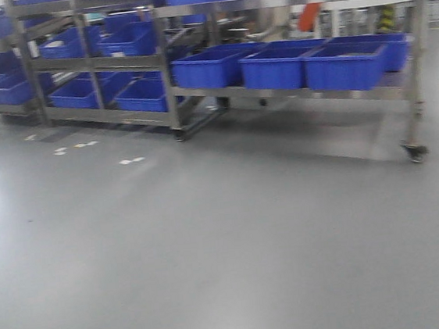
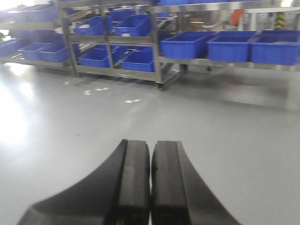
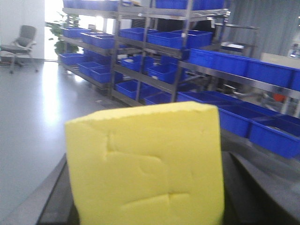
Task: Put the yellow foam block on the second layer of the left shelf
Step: 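Drive the base away from the table holding the cube in the right gripper, then turn and drive the base up to the shelf of blue bins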
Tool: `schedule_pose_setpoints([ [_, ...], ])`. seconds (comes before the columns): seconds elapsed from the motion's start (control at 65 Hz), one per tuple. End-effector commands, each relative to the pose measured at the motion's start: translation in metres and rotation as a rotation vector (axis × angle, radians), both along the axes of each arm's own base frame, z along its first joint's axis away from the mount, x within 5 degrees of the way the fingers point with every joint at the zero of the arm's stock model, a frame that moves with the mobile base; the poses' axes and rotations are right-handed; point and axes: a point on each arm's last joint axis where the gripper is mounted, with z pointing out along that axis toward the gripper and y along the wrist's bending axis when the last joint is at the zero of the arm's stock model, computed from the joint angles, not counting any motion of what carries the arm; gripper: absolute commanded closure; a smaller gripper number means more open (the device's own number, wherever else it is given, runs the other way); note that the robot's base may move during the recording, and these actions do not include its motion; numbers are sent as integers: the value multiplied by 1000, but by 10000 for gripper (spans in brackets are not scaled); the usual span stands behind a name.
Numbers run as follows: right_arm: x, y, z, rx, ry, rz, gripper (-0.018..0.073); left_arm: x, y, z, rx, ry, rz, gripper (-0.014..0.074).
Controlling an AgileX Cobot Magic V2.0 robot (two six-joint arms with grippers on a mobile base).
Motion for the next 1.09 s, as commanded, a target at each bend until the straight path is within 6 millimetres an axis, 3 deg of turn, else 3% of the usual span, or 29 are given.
schedule_pose_setpoints([
  [0.0, -3, -3, 16, 46, -99, -17, 288, 0, -2, 0, -7, -71, -26, 460],
  [1.078, -3, -3, 16, 46, -99, -17, 289, 0, -2, 0, -7, -71, -26, 459],
])
